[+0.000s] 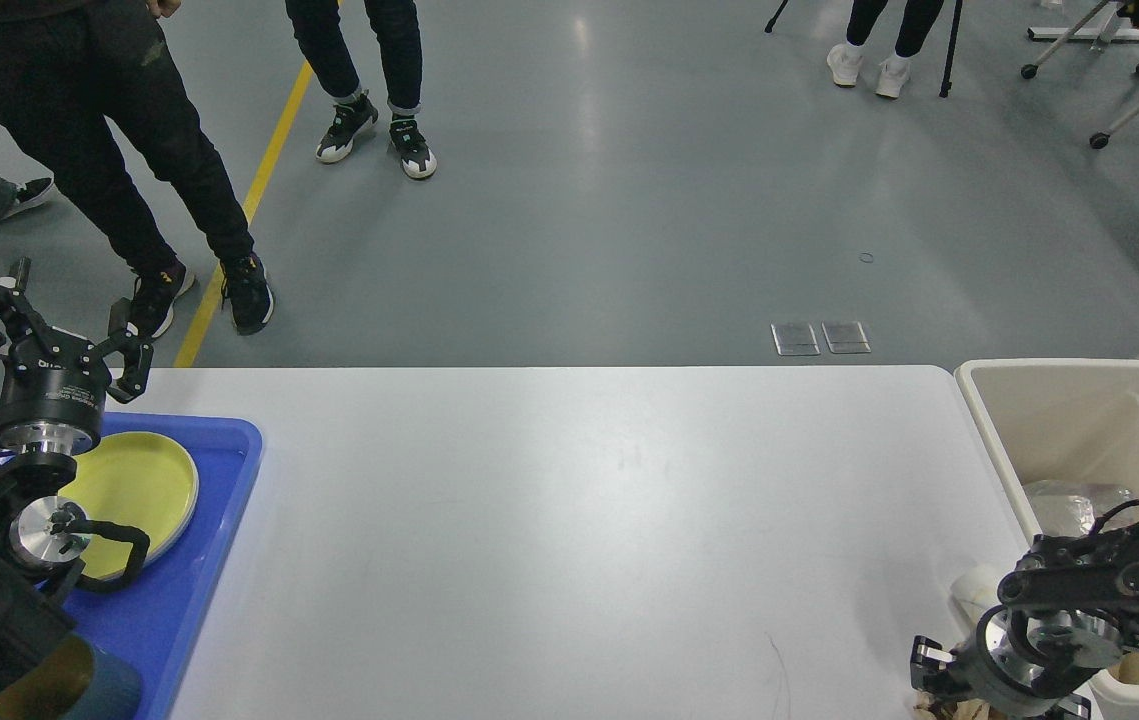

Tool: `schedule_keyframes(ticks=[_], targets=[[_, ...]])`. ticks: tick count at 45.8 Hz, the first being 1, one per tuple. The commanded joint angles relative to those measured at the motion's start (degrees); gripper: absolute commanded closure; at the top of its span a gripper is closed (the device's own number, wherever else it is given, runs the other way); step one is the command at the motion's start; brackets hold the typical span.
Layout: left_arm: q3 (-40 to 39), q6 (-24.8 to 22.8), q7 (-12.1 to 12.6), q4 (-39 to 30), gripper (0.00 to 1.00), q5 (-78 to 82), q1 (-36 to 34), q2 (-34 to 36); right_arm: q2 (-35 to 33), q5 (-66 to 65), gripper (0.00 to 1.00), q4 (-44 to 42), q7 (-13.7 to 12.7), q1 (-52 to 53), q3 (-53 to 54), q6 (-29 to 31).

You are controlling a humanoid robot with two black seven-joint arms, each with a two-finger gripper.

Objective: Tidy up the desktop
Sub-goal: 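Grasp the crumpled tan paper and drop it into the cream bin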

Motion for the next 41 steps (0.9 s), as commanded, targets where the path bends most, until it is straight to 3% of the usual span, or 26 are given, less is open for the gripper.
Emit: schedule_keyframes(ticks=[1, 14, 22, 29, 41], targets=[[0.0, 0.01, 0.0, 0.0, 0.04, 0.0, -0.01, 0.0, -2.61, 0.07, 1.0, 3.51, -0.14, 3.34, 0.11, 1.22], [0.0, 0.01, 0.0, 0.0, 0.04, 0.0, 0.08, 0.0, -9.29, 0.07, 1.0, 10.54, -0.32, 15.02, 0.29, 5.26], [0.0, 0.01, 0.0, 0.0, 0.04, 0.0, -0.01, 0.0, -17.37, 0.25, 1.0, 12.66, -0.23, 30.22, 1.86, 16.41], [0.0, 0.01, 0.0, 0.0, 0.04, 0.0, -0.01, 0.0, -25.98, 0.6, 1.0, 11.87, -0.05, 43.41, 9.5, 27.14], [0.0, 0.01, 0.0, 0.0, 0.04, 0.0, -0.01, 0.0, -28.45, 2.18, 1.0, 6.34, -0.05, 54.94, 10.66, 31.46]])
